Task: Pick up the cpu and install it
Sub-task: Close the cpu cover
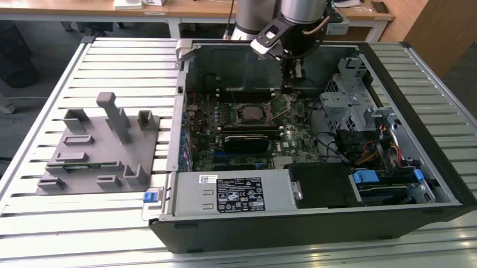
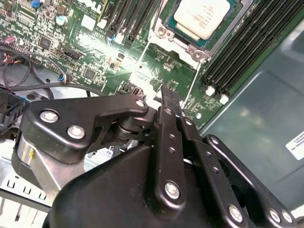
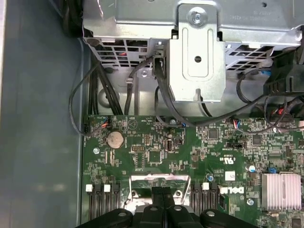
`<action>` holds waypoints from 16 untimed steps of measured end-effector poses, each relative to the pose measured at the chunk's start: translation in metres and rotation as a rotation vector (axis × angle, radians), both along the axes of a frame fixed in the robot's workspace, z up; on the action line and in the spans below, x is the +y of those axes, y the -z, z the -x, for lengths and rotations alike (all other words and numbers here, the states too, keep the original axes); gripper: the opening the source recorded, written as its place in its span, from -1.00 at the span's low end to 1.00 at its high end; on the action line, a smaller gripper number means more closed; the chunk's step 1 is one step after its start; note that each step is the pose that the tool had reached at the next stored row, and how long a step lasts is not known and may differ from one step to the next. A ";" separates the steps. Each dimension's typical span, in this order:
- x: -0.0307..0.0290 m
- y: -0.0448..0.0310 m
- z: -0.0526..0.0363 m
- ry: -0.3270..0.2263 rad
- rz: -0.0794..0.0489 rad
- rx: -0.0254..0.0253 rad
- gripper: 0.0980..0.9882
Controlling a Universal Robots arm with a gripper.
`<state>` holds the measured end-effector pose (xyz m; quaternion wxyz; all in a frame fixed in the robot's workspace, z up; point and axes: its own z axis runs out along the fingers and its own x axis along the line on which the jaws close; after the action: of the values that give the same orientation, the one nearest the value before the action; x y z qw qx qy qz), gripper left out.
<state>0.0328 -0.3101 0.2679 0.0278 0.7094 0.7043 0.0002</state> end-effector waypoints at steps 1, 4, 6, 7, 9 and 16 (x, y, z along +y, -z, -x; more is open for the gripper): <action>0.0000 0.0005 -0.0009 0.000 0.000 0.0003 -0.95; 0.0005 0.0014 -0.0034 0.000 0.000 0.0007 -0.95; 0.0010 0.0017 -0.0050 0.000 0.002 0.0007 -0.95; 0.0013 0.0018 -0.0058 0.000 0.003 0.0009 -0.95; 0.0024 0.0024 -0.0081 0.000 0.004 0.0013 -0.95; 0.0041 0.0033 -0.0116 0.000 0.014 0.0021 -0.95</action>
<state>0.0444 -0.3061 0.2646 0.0319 0.7091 0.7043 -0.0053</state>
